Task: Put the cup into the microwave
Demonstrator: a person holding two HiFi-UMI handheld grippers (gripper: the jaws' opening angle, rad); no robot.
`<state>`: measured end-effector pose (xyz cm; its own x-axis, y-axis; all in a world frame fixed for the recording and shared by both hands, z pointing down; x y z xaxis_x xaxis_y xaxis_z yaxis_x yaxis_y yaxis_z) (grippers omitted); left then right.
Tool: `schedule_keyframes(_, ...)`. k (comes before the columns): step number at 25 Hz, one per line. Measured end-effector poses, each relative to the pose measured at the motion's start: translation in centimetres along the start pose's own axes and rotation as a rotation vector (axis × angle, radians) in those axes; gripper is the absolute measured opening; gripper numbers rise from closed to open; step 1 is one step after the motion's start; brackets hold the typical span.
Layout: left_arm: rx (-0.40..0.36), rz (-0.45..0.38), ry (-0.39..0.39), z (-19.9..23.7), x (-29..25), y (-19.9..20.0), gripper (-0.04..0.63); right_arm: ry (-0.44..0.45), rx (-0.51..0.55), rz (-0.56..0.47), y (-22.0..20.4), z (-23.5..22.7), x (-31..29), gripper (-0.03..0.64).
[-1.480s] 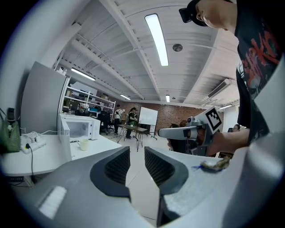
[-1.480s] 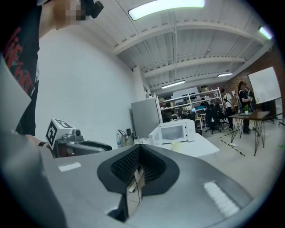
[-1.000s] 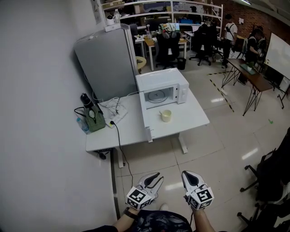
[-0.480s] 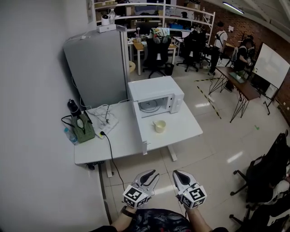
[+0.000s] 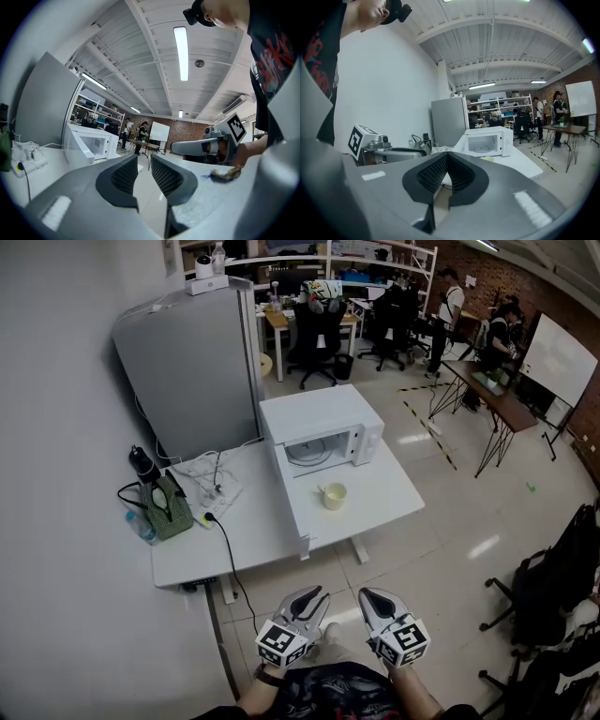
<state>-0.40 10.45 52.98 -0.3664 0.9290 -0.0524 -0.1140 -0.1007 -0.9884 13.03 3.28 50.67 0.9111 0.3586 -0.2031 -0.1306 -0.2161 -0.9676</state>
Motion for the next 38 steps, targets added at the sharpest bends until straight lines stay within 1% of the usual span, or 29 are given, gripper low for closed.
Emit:
schedule_keyframes(6,-0.013,0.035,0.020,2.3,-3.0,0.5,0.094,0.024,-0.019,-0.024,1.5,-3.2,-3.3,0.000)
schedule_keyframes(12,-0.043,0.060,0.041,5.0,-8.6,1.9,0.094,0.096,-0.022,-0.030,3.5,-8.2,-7.2,0.000)
schedule_keyframes(17,-0.071,0.071,0.009,5.4,-14.5,2.2,0.094,0.102,-0.014,-0.044,4.2,-13.2,-8.4,0.000)
schedule_keyframes(20,-0.096,0.079,-0.007,4.8,-16.7,2.8,0.094,0.107,-0.026,-0.033,4.1,-15.4,-9.1,0.000)
schedule_keyframes(22,-0.108,0.102,-0.007,5.4,-17.7,2.7,0.094,0.119,-0.030,-0.033,4.3,-16.7,-10.2,0.000)
schedule_keyframes(24,-0.098,0.135,0.011,6.5,-18.2,2.3,0.094,0.134,-0.044,-0.028,4.5,-17.6,-11.2,0.000)
schedule_keyframes(26,-0.065,0.157,0.034,7.5,-18.4,1.9,0.094,0.140,-0.069,-0.010,4.2,-18.2,-11.9,0.000)
schedule_keyframes(28,-0.047,0.158,0.042,8.9,-19.1,1.7,0.094,0.135,-0.088,0.006,3.8,-19.2,-13.1,0.000)
schedule_keyframes(30,-0.055,0.149,0.030,10.4,-20.2,1.8,0.094,0.126,-0.091,0.016,3.7,-20.1,-14.6,0.000)
schedule_keyframes(33,-0.088,0.119,0.020,12.9,-21.8,2.3,0.094,0.117,-0.070,0.026,4.6,-21.0,-17.2,0.000)
schedule_keyframes(35,-0.090,0.100,0.022,15.1,-22.3,3.0,0.095,0.129,-0.038,0.038,5.7,-20.8,-19.5,0.000)
schedule_keyframes(38,-0.087,0.066,0.014,18.4,-22.8,4.1,0.095,0.162,0.075,0.056,7.4,-20.4,-23.1,0.000)
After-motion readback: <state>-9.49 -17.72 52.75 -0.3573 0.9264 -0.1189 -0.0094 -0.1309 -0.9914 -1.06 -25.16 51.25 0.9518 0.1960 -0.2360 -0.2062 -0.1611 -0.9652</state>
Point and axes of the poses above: the fingertips, and each gripper's own axes: x backward along the fingers, z to its left, y out of its top, the point moved 6 cm from there along x, backward along the fingers, and after that the axes turned 3 degrees about -x, right-handed, at the moved point
